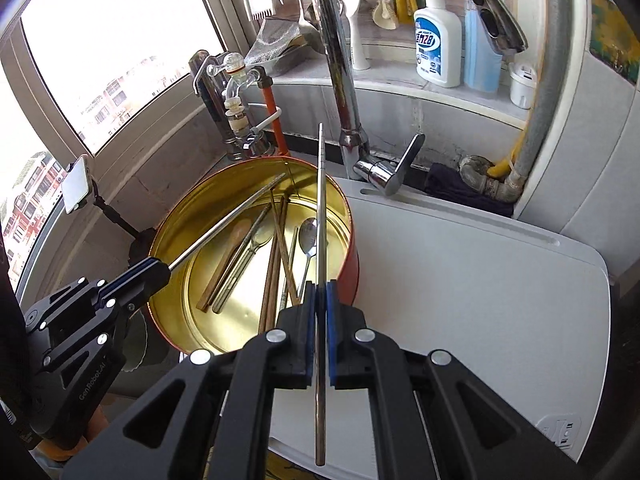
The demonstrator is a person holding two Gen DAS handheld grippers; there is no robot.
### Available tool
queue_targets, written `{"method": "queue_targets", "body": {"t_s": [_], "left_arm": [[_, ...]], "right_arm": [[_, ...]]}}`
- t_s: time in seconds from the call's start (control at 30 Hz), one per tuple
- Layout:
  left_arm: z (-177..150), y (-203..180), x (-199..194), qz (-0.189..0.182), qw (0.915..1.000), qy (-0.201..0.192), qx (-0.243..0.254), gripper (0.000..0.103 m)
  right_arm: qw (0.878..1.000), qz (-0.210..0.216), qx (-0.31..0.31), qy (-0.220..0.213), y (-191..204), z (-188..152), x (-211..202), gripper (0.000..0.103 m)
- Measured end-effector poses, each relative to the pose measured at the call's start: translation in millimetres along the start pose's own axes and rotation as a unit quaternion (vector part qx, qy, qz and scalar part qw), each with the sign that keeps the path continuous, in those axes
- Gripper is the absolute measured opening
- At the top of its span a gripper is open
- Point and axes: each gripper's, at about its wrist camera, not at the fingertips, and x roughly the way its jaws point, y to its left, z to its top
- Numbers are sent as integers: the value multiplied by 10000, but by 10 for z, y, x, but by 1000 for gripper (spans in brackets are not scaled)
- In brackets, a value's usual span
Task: Organize utensils
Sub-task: 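Carry the silver chopstick with the left tool while the right tool carries its chopstick into the tin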
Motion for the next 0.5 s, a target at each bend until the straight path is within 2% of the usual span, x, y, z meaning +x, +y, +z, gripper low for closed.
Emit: {"method": "queue_targets", "body": {"t_s": [0.2,0.5], "left_arm": [[-46,479,6,273,9992,23,-298,5],[-30,745,252,394,9977,150,-538,5]], "right_arm": [[9986,268,-412,208,447,203,383,6],[9958,347,-645,555,616,396,867,6]]}}
